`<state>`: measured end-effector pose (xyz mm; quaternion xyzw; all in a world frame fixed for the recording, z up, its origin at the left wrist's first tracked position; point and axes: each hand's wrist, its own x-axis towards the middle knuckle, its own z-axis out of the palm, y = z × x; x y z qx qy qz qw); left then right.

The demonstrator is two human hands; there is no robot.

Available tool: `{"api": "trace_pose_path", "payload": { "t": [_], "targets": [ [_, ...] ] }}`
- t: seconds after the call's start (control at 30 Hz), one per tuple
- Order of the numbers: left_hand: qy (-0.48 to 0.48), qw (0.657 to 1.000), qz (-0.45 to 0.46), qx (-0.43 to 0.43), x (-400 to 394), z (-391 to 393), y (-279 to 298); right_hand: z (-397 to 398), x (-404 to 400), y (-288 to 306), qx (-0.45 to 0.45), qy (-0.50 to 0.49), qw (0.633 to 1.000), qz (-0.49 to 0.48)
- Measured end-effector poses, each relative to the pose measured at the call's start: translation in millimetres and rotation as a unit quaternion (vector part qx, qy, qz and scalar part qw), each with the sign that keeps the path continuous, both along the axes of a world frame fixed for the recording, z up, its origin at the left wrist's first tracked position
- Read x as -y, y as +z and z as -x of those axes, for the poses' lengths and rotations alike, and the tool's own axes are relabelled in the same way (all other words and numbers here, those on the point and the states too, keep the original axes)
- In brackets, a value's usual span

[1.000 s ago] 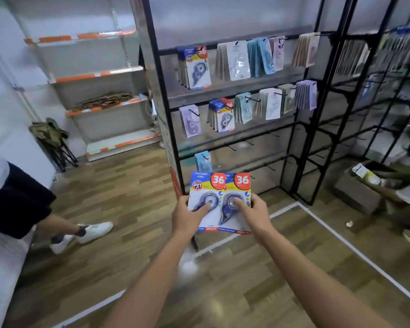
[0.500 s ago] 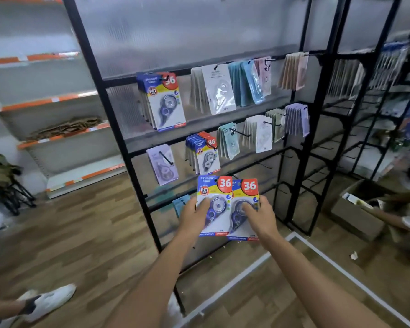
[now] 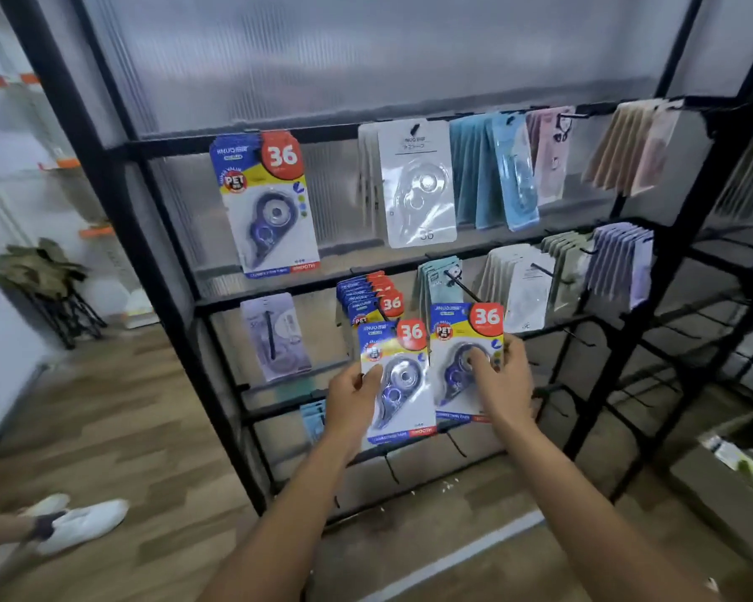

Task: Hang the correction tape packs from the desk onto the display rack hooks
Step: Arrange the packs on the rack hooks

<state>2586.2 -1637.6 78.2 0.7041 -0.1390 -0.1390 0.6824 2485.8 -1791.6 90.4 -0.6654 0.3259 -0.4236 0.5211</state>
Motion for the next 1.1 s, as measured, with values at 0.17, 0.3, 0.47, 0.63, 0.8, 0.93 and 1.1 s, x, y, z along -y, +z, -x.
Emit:
{"api": "trace_pose_path", "payload": {
  "t": [0.17,0.3,0.47,0.63,0.8,0.93,1.1],
  "targets": [
    [0.033,0.999,0.005,0.037,4,-8,7,-19,17,2,0.038,0.054,0.998,-0.004],
    [0.049,0.993,0.014,0.106,-7,-16,38,-39,12,24,0.083,0.109,0.990,-0.010],
    [0.094,0.969,0.059,0.220,-35,-27,101,-68,-17,79,0.154,0.159,0.975,0.007],
    [0.164,0.952,0.072,0.248,-65,-40,142,-88,-47,118,0.196,0.202,0.959,0.026],
    [0.202,0.940,0.044,0.271,-76,-55,176,-94,-62,136,0.209,0.186,0.959,0.053],
    [0.180,0.947,0.053,0.260,-75,-52,184,-93,-67,142,0.233,0.177,0.955,0.059],
    [0.174,0.952,0.068,0.244,-71,-49,187,-86,-66,148,0.261,0.164,0.950,0.055]
  ]
}}
